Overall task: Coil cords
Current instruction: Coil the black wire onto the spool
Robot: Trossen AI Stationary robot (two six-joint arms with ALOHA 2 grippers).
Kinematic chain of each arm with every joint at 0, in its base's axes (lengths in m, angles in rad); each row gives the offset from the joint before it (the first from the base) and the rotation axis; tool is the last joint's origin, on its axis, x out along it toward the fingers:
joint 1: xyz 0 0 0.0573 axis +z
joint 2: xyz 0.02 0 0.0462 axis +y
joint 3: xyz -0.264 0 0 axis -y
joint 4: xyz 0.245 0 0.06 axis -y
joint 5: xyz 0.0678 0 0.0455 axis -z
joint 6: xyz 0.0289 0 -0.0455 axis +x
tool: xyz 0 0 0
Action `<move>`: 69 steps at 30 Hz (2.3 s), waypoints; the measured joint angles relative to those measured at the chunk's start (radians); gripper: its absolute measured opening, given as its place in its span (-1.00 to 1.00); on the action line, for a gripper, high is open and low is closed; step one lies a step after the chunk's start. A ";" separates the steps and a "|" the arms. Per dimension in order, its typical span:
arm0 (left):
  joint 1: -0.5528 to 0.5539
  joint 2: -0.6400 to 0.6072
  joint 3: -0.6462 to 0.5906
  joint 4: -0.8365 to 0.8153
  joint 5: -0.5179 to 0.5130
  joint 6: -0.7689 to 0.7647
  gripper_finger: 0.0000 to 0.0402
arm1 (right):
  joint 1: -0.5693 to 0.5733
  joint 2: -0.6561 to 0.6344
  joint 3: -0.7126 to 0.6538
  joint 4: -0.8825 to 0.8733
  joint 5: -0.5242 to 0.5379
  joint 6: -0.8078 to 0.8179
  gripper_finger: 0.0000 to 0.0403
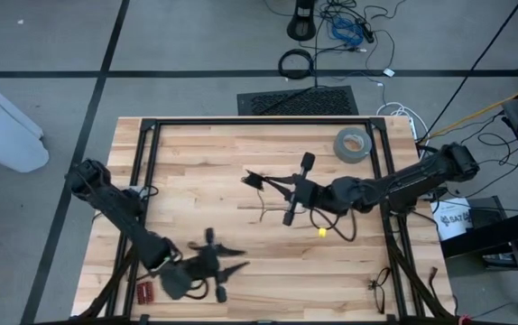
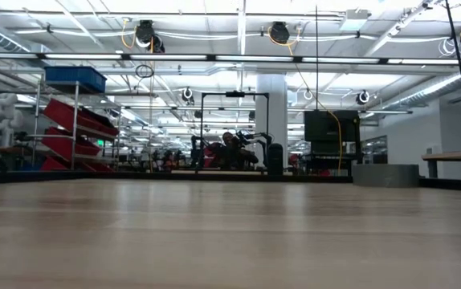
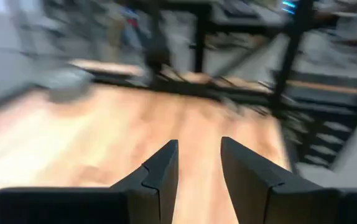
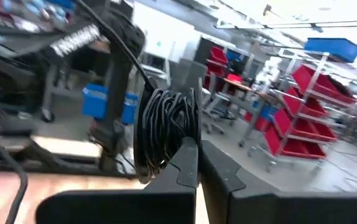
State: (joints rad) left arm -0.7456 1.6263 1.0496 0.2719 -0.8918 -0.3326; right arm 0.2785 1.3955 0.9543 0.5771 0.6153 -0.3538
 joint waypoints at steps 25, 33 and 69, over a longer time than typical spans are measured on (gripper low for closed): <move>-0.045 -0.235 0.000 0.281 -0.218 0.939 -0.36 | 0.038 -0.042 0.000 -0.080 -0.204 0.129 -1.00; 0.052 -0.232 0.000 0.340 -0.015 0.971 -0.37 | 0.038 -0.007 0.000 -0.146 -0.204 0.151 -1.00; 0.233 -0.095 0.000 0.307 0.267 0.725 -0.99 | 0.032 0.015 0.000 -0.135 -0.195 0.126 -1.00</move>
State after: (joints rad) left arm -0.5125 1.5310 1.0500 0.5790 -0.6250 0.3926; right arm 0.3103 1.4105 0.9543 0.4420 0.4199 -0.2283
